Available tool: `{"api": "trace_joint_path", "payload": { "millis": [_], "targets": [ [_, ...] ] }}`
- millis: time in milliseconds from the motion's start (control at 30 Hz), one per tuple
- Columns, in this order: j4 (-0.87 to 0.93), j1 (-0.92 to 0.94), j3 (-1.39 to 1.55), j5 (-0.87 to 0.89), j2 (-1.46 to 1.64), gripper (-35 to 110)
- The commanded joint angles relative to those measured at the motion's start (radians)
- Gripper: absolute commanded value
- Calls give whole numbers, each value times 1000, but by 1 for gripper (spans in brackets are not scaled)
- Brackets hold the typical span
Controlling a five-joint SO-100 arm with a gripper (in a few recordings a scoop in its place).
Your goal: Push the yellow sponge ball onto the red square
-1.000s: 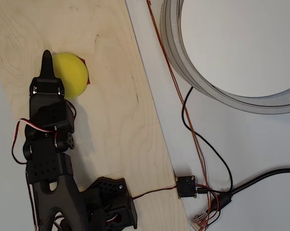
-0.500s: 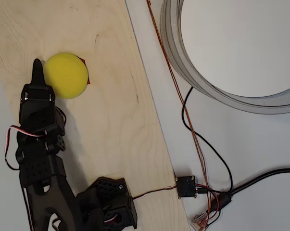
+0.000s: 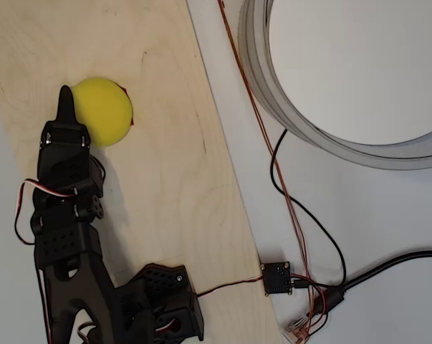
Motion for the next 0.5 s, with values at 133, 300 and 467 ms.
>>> {"api": "trace_joint_path", "payload": {
  "millis": [133, 300, 467],
  "targets": [
    [-9, 46, -3, -37, 3, 24],
    [-9, 58, -3, -55, 8, 24],
    [-9, 60, -3, -55, 11, 25]
  ]
}}
